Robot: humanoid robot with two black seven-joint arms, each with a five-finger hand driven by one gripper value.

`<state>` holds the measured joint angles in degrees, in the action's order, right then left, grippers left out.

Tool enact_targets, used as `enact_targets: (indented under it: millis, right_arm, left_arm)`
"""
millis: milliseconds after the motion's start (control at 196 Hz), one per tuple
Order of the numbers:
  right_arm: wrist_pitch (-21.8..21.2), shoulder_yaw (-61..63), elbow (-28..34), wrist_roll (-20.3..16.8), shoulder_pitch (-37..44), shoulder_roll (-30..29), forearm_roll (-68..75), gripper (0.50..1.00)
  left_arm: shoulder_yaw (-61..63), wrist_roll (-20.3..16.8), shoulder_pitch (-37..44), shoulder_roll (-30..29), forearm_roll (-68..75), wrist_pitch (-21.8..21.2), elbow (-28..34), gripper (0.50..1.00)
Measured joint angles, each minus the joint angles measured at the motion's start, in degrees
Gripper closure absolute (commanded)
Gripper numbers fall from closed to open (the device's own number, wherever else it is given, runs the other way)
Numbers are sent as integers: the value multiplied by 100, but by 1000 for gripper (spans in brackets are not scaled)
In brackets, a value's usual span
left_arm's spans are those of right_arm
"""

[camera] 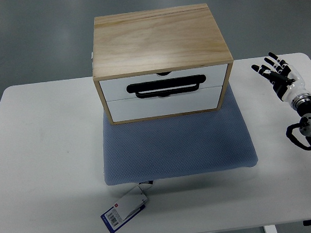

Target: Open wood drawer with right hand

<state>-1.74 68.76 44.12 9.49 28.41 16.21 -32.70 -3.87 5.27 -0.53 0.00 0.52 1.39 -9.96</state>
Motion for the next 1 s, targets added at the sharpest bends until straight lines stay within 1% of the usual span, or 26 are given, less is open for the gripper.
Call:
enact_targets:
  millis: [261,547,1002]
  right_arm:
    - [-2,-4,0,-3,-2,14,0,570]
    - [-31,-4,0,-9,-1,56,0,568]
    - [-47,5,7,-35,83,126,9,568]
  left_arm:
    - [6,0,0,0,19,32,-26,500]
    - [-22,0,0,0,-9,-32,141,500]
    - [-35,0,18,0,-4,-34,139,500]
